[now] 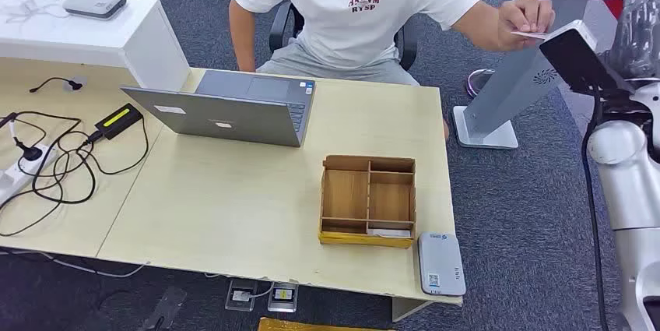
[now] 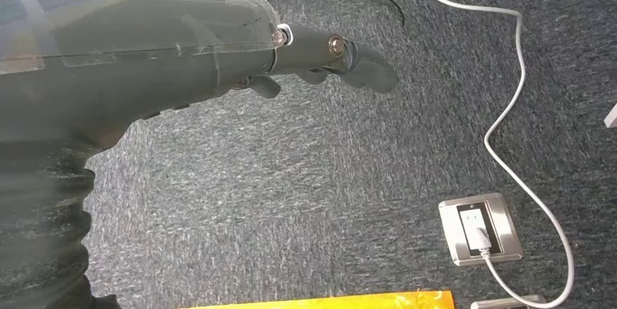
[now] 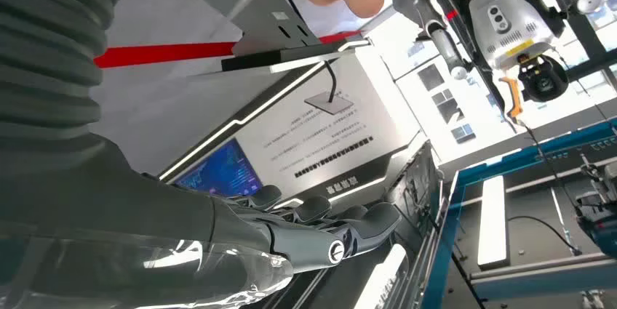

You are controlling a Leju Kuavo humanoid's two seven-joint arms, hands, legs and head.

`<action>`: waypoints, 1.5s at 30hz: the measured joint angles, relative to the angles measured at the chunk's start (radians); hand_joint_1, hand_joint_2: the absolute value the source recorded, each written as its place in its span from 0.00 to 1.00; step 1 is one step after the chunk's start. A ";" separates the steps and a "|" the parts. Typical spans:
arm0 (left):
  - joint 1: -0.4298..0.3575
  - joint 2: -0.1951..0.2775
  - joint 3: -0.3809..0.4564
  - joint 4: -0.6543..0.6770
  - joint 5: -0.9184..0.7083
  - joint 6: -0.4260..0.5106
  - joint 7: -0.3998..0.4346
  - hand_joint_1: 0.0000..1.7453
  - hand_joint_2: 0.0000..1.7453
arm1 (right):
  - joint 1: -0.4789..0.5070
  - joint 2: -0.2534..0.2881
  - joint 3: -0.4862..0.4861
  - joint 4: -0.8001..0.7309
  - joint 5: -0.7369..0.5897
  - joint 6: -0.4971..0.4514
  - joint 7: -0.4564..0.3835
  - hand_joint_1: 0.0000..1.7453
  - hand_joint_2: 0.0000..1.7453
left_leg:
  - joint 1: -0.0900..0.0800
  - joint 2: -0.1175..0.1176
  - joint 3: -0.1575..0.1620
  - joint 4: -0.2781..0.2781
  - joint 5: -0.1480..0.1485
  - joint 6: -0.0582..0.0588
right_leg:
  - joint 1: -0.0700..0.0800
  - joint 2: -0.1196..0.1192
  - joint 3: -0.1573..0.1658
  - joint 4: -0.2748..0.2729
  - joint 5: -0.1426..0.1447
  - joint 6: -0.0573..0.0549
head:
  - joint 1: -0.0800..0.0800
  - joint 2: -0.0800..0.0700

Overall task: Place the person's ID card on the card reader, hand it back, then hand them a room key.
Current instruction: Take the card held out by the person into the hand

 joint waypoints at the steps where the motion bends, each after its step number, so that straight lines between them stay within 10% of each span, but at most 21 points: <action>1: 0.000 0.000 0.000 0.000 0.000 0.000 0.000 0.00 1.00 | -0.003 0.002 0.001 0.007 0.000 -0.001 0.000 0.00 1.00 | 0.000 0.000 0.000 0.000 0.000 0.000 | 0.000 0.000 0.000 0.000 0.000 0.000 | 0.000 0.000; 11: 0.000 0.001 -0.010 0.000 -0.003 -0.001 0.004 0.00 1.00 | -0.017 0.018 0.013 0.074 -0.018 -0.002 -0.002 0.00 1.00 | 0.000 0.000 0.000 0.000 0.000 0.000 | 0.000 0.000 0.000 0.000 0.000 0.000 | 0.000 0.000; 15: 0.000 0.002 -0.013 0.000 -0.004 0.000 0.004 0.00 1.00 | -0.017 0.020 0.018 0.085 -0.030 0.007 0.002 0.98 1.00 | 0.000 0.000 0.000 0.000 0.000 0.000 | 0.000 0.000 -0.001 0.000 0.000 0.000 | 0.000 0.000; 45: 0.000 0.002 -0.023 0.000 0.006 0.005 0.004 0.00 1.00 | 0.008 0.019 0.023 0.086 -0.108 0.044 0.021 1.00 1.00 | 0.000 0.001 0.013 0.001 0.002 0.000 | 0.000 0.001 -0.003 0.001 0.001 0.000 | 0.000 0.000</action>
